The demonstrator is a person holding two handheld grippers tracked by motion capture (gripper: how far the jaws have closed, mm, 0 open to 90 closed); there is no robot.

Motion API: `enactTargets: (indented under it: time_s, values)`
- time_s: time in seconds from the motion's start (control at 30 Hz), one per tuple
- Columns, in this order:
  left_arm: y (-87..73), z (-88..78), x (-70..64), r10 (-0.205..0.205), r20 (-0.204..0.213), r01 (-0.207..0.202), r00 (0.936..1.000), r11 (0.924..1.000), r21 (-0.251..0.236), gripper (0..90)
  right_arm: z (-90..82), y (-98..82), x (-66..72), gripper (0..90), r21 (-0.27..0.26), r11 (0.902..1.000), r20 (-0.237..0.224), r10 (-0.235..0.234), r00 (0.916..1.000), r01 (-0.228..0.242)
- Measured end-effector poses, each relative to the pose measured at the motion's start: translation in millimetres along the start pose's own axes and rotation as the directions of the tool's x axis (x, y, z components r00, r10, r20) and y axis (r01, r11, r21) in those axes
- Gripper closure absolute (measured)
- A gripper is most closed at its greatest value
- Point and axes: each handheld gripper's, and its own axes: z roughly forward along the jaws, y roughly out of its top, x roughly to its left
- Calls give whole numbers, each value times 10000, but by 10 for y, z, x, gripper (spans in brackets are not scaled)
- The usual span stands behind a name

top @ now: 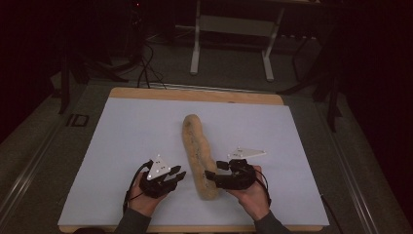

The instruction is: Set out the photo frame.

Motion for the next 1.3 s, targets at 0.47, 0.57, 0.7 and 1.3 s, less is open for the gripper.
enactTargets:
  time_s: [0.47, 0.57, 0.7, 1.3]
  values:
    - [-6, -2, 24, -80, -61, 80, 9999, 9999, 70, 697, 141, -67, 75, 326, 426, 9988, -7, -221, 9998, 221]
    - [-6, -2, 27, -96, -71, 96, 9999, 9999, 58, 697, 157, -79, 81, 333, 565, 9982, 191, -222, 9996, 211]
    - [-7, -7, 35, -141, -93, 141, 9999, 9999, 41, 696, 199, -103, 106, 341, 802, 9966, 167, -206, 9996, 192]
    - [-9, -22, 78, -283, -205, 283, 9994, 9996, -5, 696, 259, -133, 135, 475, 1111, 9935, 439, -296, 9986, 246]
